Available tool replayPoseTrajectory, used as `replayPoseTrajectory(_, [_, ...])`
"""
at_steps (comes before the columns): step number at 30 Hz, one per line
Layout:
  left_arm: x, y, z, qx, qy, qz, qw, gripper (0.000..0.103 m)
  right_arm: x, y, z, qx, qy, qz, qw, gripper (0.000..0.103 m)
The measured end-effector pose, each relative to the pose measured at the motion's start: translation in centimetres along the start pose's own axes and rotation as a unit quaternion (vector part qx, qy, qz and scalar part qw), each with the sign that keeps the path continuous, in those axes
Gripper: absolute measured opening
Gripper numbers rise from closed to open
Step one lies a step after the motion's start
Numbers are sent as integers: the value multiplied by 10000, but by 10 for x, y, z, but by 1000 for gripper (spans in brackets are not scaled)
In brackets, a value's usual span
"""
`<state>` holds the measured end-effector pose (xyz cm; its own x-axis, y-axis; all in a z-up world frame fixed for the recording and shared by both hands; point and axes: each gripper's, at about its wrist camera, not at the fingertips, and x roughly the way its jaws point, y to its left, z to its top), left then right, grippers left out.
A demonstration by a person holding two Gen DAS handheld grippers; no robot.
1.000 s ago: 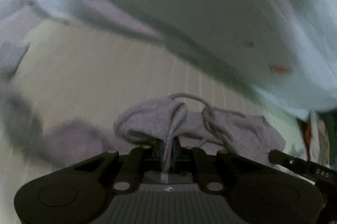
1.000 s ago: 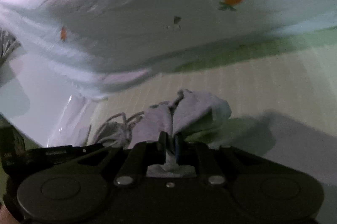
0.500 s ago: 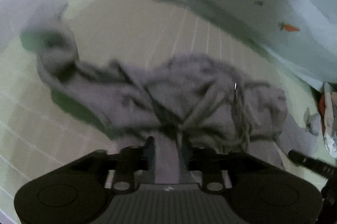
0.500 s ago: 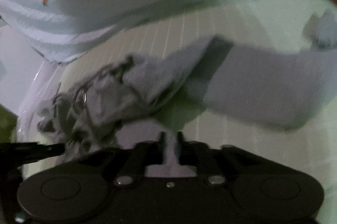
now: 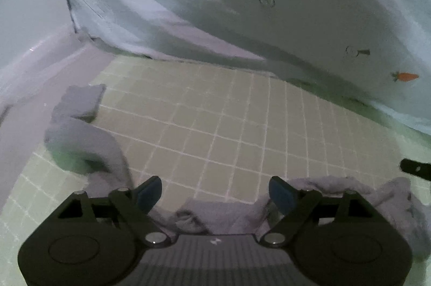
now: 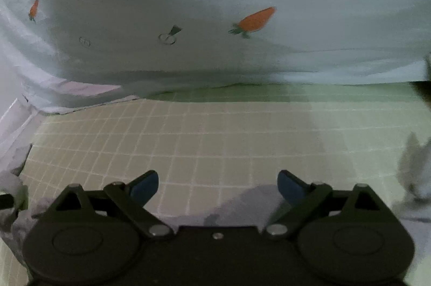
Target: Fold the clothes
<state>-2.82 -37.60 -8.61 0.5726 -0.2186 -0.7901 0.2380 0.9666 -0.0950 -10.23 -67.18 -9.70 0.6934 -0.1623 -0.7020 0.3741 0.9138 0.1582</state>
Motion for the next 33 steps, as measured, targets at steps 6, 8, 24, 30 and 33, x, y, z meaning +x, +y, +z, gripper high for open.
replayPoseTrajectory(6, [5, -20, -25, 438, 239, -15, 9988, 87, -3, 13, -28, -422, 404, 147, 9982, 95])
replayPoseTrajectory(8, [5, -20, -35, 414, 357, -40, 9985, 87, -13, 13, -45, -443, 465, 128, 9979, 95])
replayPoseTrajectory(24, [-2, -23, -38, 748, 243, 70, 9969, 88, -25, 34, -29, -927, 88, 493, 9944, 95])
replayPoseTrajectory(30, [6, -29, -33, 982, 250, -125, 9948, 88, 2, 42, -25, -838, 471, 897, 9913, 91])
replayPoseTrajectory(33, [8, -39, -34, 1285, 217, -205, 9913, 88, 4, 47, -30, -893, 583, 1057, 9887, 89])
